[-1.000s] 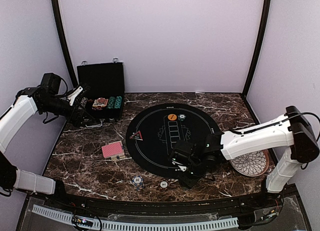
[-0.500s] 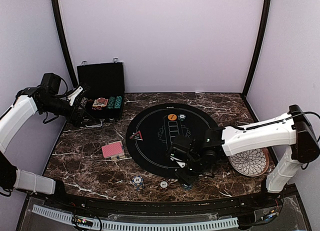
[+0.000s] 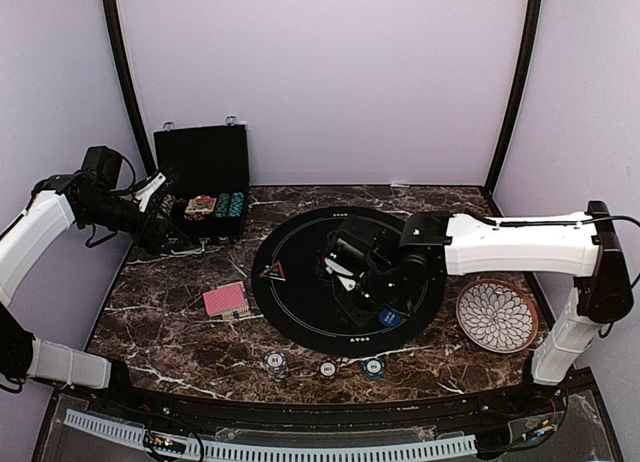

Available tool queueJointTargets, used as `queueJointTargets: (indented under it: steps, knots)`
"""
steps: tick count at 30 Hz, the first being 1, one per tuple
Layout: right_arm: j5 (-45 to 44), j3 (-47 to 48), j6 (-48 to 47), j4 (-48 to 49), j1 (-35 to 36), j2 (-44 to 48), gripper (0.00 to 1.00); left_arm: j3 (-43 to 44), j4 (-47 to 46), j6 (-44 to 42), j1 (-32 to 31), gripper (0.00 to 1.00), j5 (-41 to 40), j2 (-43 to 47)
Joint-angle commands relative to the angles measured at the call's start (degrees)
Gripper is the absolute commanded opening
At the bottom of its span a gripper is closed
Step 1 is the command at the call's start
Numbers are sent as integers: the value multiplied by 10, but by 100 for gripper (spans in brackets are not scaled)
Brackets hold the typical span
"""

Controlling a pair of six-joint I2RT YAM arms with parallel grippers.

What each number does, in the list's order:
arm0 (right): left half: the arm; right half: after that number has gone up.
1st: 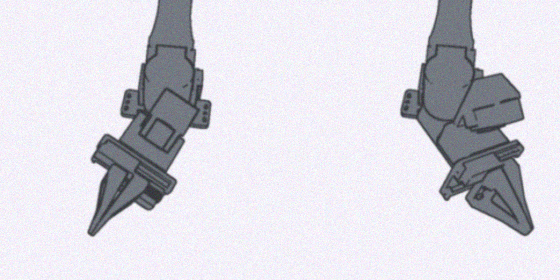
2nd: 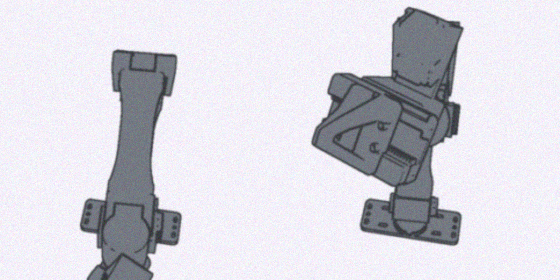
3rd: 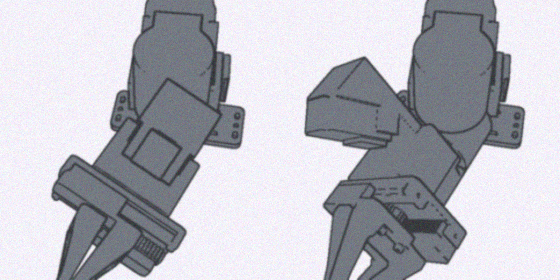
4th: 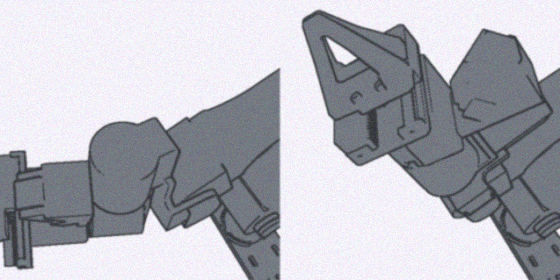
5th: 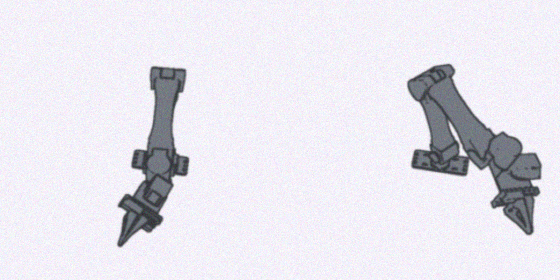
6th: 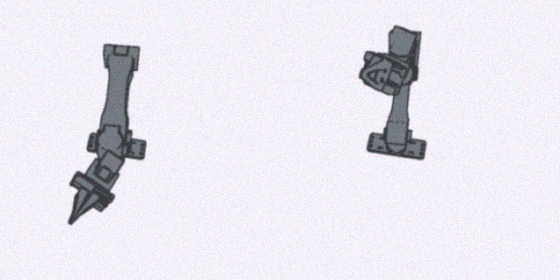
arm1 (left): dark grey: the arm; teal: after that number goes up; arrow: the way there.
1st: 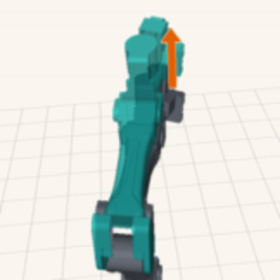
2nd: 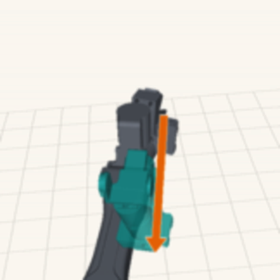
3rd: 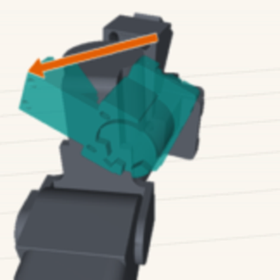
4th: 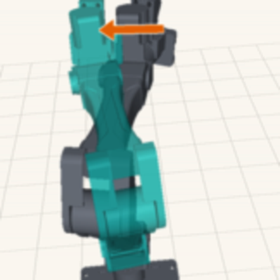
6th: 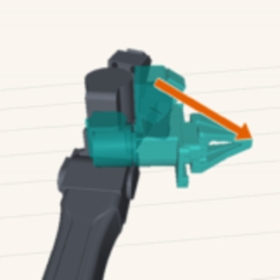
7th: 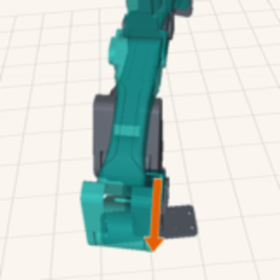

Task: Distribute texas hold em gaming equipment

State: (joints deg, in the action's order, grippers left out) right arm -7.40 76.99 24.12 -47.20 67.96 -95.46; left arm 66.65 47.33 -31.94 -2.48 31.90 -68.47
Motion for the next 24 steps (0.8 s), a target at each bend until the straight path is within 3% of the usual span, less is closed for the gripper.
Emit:
queueJointTargets:
  steps: [1, 24]
  knots:
    - [-5, 63, -21, 10, -28, -39, 0, 19, 22, -8, -2, 99, 1, 5]
    - [40, 402, -70, 67, -70, -402, 0, 14, 24, -5, -5, 99, -1, 13]
